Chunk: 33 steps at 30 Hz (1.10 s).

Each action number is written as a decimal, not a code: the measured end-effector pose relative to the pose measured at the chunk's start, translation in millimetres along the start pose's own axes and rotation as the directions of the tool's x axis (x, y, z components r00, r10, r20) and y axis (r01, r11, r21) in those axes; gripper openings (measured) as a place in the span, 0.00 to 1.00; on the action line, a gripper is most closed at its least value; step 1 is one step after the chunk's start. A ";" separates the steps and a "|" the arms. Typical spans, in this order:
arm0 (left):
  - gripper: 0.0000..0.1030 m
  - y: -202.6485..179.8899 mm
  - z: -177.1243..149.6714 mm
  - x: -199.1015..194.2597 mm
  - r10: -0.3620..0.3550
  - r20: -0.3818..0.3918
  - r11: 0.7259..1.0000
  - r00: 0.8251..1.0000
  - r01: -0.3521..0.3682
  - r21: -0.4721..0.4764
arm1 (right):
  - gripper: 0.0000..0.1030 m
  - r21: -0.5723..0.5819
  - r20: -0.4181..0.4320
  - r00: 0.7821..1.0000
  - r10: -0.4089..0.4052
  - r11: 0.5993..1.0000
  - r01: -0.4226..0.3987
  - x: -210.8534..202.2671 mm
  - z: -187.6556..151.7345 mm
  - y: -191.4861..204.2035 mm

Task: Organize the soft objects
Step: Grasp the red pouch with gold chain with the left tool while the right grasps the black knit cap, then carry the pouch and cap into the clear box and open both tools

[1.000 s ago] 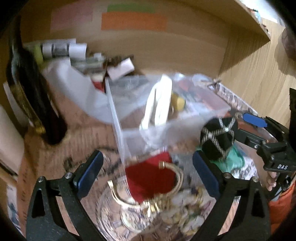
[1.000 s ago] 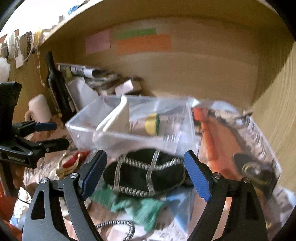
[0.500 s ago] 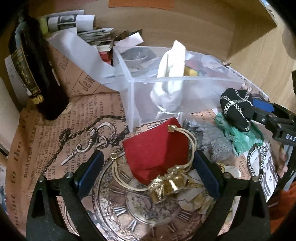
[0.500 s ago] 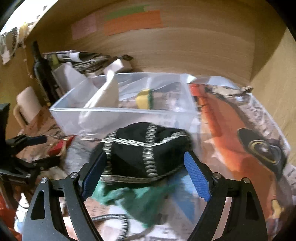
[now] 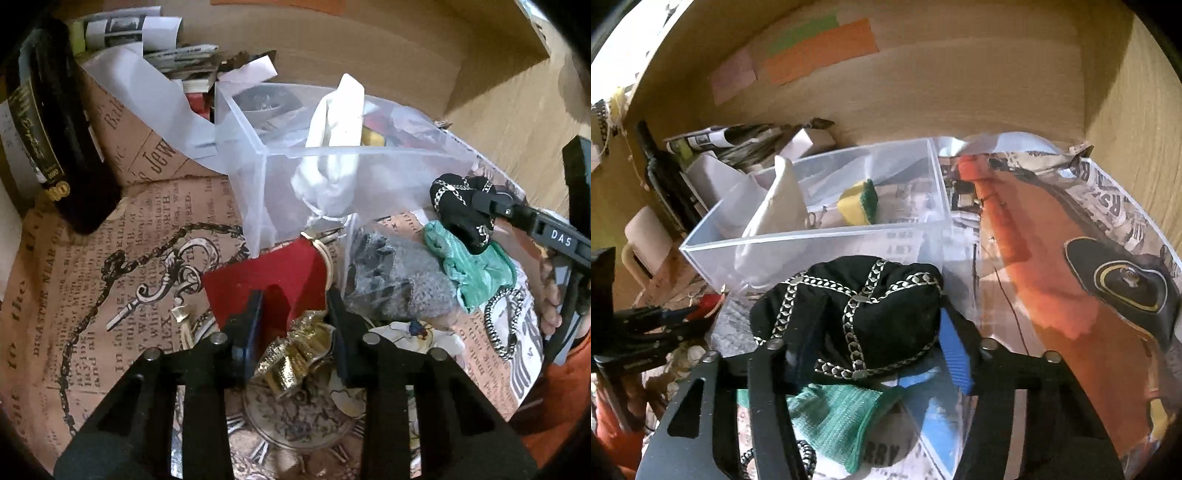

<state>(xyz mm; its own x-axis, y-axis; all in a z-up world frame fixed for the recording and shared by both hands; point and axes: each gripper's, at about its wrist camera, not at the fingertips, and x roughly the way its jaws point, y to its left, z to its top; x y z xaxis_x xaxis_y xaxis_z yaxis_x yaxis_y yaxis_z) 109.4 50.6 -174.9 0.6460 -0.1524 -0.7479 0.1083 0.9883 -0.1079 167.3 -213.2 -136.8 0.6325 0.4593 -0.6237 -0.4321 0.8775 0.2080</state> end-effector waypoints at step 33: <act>0.15 -42.2 83.6 -94.9 0.020 0.370 0.995 0.929 -0.055 0.084 | 0.21 -0.109 0.353 0.933 0.074 0.993 -0.038 -75.1 62.9 27.0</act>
<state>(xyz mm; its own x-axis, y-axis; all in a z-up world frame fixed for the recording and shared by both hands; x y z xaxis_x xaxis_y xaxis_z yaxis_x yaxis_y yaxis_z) 106.7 22.5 -44.6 0.8818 -0.1260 -0.4545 0.1357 0.9907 -0.0114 148.6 -215.3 -36.9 0.7846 0.5422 -0.3005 -0.5233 0.8392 0.1480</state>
